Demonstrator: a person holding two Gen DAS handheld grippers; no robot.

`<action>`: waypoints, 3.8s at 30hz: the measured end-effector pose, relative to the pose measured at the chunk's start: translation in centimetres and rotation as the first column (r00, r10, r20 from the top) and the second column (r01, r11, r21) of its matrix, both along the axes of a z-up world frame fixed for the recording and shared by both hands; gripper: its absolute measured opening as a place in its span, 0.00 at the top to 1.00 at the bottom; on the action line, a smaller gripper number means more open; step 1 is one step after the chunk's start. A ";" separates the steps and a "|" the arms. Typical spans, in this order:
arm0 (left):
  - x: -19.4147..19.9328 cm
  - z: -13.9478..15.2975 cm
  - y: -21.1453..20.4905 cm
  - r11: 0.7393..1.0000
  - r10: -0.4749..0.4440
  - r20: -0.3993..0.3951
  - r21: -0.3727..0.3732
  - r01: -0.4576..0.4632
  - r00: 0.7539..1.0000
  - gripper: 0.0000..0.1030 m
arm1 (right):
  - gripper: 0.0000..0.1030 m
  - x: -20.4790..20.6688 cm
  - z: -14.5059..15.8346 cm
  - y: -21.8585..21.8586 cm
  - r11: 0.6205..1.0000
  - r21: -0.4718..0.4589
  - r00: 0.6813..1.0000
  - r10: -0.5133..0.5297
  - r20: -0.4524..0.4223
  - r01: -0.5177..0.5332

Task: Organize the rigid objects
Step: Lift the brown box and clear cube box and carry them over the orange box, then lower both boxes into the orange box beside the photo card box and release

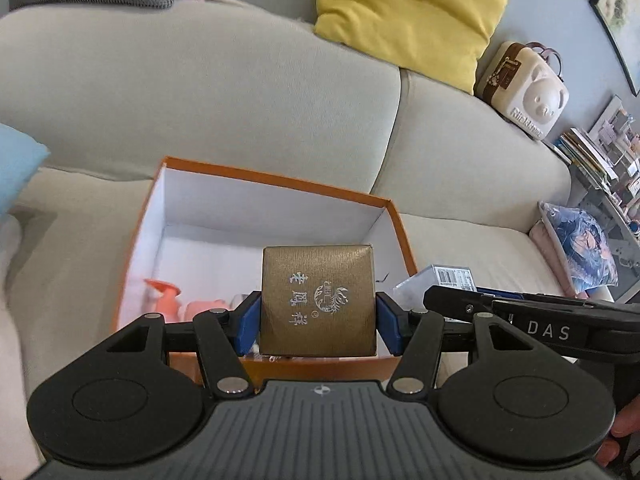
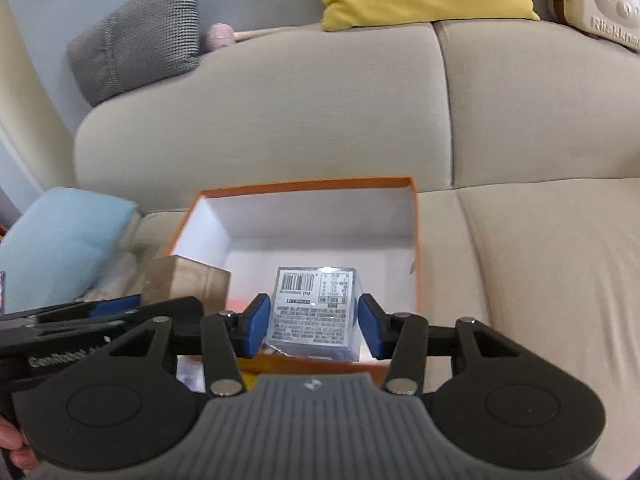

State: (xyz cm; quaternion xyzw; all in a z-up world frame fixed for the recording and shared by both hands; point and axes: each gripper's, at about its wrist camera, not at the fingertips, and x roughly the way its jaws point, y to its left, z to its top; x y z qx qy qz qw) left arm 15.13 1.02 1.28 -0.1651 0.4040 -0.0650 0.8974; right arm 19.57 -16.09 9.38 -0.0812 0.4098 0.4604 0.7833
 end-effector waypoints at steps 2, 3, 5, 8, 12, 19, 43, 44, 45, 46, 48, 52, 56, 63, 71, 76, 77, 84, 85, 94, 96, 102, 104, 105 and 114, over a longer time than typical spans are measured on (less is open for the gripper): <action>1.4 -0.8 0.0 1.000 -0.008 -0.027 -0.026 0.007 1.000 0.35 | 0.52 1.2 -0.4 0.8 1.000 -0.017 1.000 -0.008 -0.007 0.008; 2.2 -1.4 -0.1 0.999 -0.015 -0.047 -0.042 0.013 0.999 0.35 | 0.52 1.7 -0.7 1.0 1.000 -0.023 1.000 -0.018 -0.007 0.018; 3.7 -2.5 -0.6 0.997 -0.032 -0.088 -0.071 0.026 0.996 0.35 | 0.52 2.5 -1.1 1.5 0.999 -0.033 0.999 -0.033 0.014 0.033; 5.4 -4.1 -2.0 0.995 -0.062 -0.141 -0.084 0.051 0.988 0.35 | 0.52 3.6 -1.7 1.8 0.997 -0.036 0.996 -0.071 0.048 0.073; 7.7 -6.5 -4.2 0.991 -0.100 -0.225 -0.105 0.078 0.969 0.35 | 0.52 5.0 -2.4 1.6 0.994 -0.029 0.992 -0.101 0.071 0.103; 9.7 -10.6 -6.4 0.985 -0.118 -0.353 -0.159 0.064 0.928 0.35 | 0.52 7.2 -3.5 1.2 0.992 -0.015 0.990 -0.124 0.066 0.125; 9.2 -10.9 -4.5 0.976 -0.147 -0.380 -0.206 0.071 0.913 0.63 | 0.52 7.4 -3.2 1.3 0.994 0.022 0.993 -0.111 0.046 0.110; 9.9 -10.1 -4.2 0.982 -0.132 -0.364 -0.177 0.070 0.922 0.63 | 0.52 7.1 -3.1 1.7 0.995 0.020 0.994 -0.098 0.044 0.097; 9.8 -9.7 -3.6 0.987 -0.117 -0.348 -0.144 0.070 0.930 0.63 | 0.52 6.9 -3.2 2.2 0.996 0.013 0.995 -0.086 0.041 0.086; 9.7 -9.4 -3.1 0.991 -0.103 -0.338 -0.119 0.066 0.936 0.63 | 0.52 6.6 -3.4 2.7 0.997 0.002 0.996 -0.076 0.038 0.076; 9.5 -8.8 -2.0 0.996 -0.073 -0.315 -0.075 0.052 0.946 0.63 | 0.52 6.2 -4.0 3.8 0.998 -0.026 0.997 -0.061 0.038 0.062; 9.6 -8.2 0.2 0.999 -0.029 -0.280 -0.033 0.020 0.960 0.63 | 0.52 5.2 -6.1 6.0 0.993 -0.109 0.998 -0.032 0.060 0.038; 8.7 -7.8 1.3 0.999 -0.015 -0.256 -0.040 0.005 0.966 0.63 | 0.52 4.2 -8.0 7.9 0.980 -0.196 0.991 0.003 0.135 0.023; 7.1 -7.7 3.9 0.996 0.000 -0.248 -0.082 -0.021 0.969 0.63 | 0.52 3.8 -11.0 9.6 0.942 -0.331 0.977 0.012 0.213 0.060; 7.1 -7.8 4.8 0.992 0.023 -0.222 -0.119 -0.050 0.975 0.63 | 0.52 4.0 -11.8 11.0 0.920 -0.387 0.977 0.033 0.210 0.052; 7.1 -7.7 5.1 0.990 0.025 -0.208 -0.133 -0.054 0.978 0.63 | 0.52 3.9 -12.7 11.8 0.880 -0.473 0.962 0.088 0.258 0.046; 7.0 -7.6 5.1 0.989 0.026 -0.206 -0.135 -0.054 0.978 0.63 | 0.52 3.9 -12.8 11.8 0.873 -0.487 0.962 0.105 0.254 0.033; 7.1 -7.8 5.3 0.988 0.031 -0.203 -0.140 -0.061 0.979 0.63 | 0.51 5.4 -11.2 11.1 0.879 -0.476 0.975 0.086 0.203 0.021; 7.2 -7.8 5.3 0.988 0.032 -0.203 -0.140 -0.061 0.979 0.63 | 0.52 5.7 -11.0 11.0 0.885 -0.465 0.978 0.079 0.191 0.019; 7.4 -8.2 5.3 0.989 0.030 -0.210 -0.134 -0.059 0.977 0.63 | 0.74 7.9 -11.7 12.5 0.898 -0.437 0.982 0.119 0.149 -0.042; 7.5 -8.4 5.4 0.989 0.032 -0.212 -0.131 -0.061 0.977 0.63 | 0.73 7.8 -11.9 13.5 0.895 -0.443 0.983 0.122 0.141 -0.047; 7.8 -8.8 5.6 0.989 0.041 -0.221 -0.128 -0.071 0.974 0.63 | 0.78 7.7 -12.8 13.6 0.863 -0.505 0.989 0.098 0.108 -0.031; 7.7 -8.8 5.6 0.989 0.040 -0.222 -0.127 -0.070 0.974 0.63 | 0.79 8.1 -12.8 13.7 0.862 -0.507 0.995 0.059 0.083 -0.009; 7.7 -8.8 5.6 0.990 0.040 -0.221 -0.125 -0.069 0.974 0.63 | 0.79 8.2 -12.8 13.8 0.862 -0.506 0.996 0.050 0.079 -0.003; 6.9 -7.3 4.2 0.994 0.023 -0.202 -0.098 -0.044 0.979 0.63 | 0.78 7.3 -10.6 12.4 0.895 -0.445 0.995 0.035 0.093 0.010</action>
